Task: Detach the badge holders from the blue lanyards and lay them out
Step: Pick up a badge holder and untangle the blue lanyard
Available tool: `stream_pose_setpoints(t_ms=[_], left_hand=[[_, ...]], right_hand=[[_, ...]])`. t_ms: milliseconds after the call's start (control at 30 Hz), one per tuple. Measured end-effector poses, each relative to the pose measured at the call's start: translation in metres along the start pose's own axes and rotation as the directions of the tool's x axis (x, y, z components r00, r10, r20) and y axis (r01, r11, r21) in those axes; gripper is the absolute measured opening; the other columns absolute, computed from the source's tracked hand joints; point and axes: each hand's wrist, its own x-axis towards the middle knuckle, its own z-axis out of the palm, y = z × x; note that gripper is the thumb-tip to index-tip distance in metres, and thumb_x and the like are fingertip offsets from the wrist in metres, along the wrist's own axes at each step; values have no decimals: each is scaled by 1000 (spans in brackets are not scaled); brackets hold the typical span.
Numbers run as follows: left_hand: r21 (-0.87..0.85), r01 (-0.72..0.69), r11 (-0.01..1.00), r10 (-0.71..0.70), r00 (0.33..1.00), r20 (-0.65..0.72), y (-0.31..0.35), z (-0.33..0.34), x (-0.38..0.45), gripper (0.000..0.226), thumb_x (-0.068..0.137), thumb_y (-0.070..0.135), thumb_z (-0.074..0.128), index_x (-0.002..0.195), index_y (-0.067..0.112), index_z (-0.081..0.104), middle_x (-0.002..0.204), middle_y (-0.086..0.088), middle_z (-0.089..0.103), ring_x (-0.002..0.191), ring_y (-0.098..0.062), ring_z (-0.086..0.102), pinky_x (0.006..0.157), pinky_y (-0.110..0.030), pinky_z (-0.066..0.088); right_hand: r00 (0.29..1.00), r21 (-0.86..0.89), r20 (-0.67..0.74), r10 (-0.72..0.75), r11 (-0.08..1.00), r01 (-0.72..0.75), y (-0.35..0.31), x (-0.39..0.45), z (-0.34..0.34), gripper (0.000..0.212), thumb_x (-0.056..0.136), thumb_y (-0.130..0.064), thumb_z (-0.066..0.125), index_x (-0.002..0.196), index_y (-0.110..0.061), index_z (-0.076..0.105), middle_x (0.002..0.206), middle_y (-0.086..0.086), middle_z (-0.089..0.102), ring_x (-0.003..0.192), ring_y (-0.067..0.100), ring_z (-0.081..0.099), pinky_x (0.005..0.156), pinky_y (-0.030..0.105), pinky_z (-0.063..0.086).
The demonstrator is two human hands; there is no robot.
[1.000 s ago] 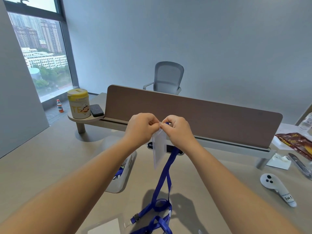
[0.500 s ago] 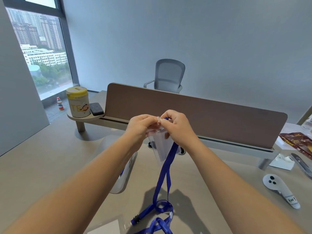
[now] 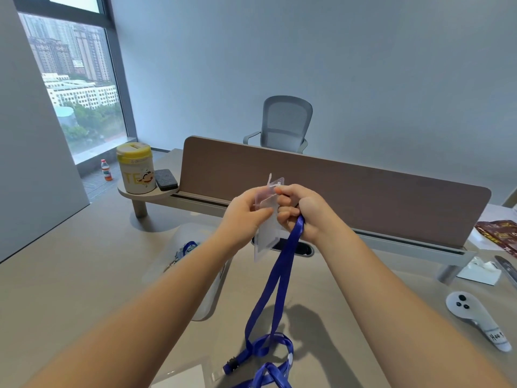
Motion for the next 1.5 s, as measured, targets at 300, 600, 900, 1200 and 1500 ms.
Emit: stream_pose_setpoints(t_ms=[300,600,900,1200,1500], left_hand=[[858,-228,460,439,899,4,-16,-20,6,26,86,6,53,111,8,62,98,-15,72,85,-30,65,71,-35,51],[875,-110,471,335,940,-62,-27,-31,13,20,89,10,49,102,5,62,91,-14,69,74,-25,58,61,-32,43],[508,207,836,-131,975,-181,-79,-26,-11,29,91,10,40,114,12,59,106,-13,67,93,-26,59,85,-40,51],[508,266,819,-225,964,-143,-120,-10,-42,32,90,10,42,116,17,59,68,1,59,56,-8,47,56,-24,39],[462,283,841,-192,953,-234,-121,-20,-70,30,89,5,44,109,14,64,100,-16,70,88,-26,60,74,-31,46]], right_hand=[[990,-683,-117,-79,730,-22,-10,11,-1,26,86,-3,47,61,-7,53,46,0,37,38,9,30,36,16,30],[784,-970,129,-608,86,227,11,32,0,23,96,-17,34,108,-9,52,70,-5,48,70,20,49,62,33,38],[850,-781,-166,-501,593,197,53,56,-41,27,97,-4,24,119,-10,39,88,-4,46,70,9,41,59,16,34],[973,-892,-228,36,393,-224,174,54,-109,20,92,-5,46,110,-3,56,123,16,60,94,18,55,57,13,44],[939,-933,-280,199,172,-315,222,53,-102,54,76,-50,63,120,-18,57,153,8,19,140,30,18,114,50,22]])
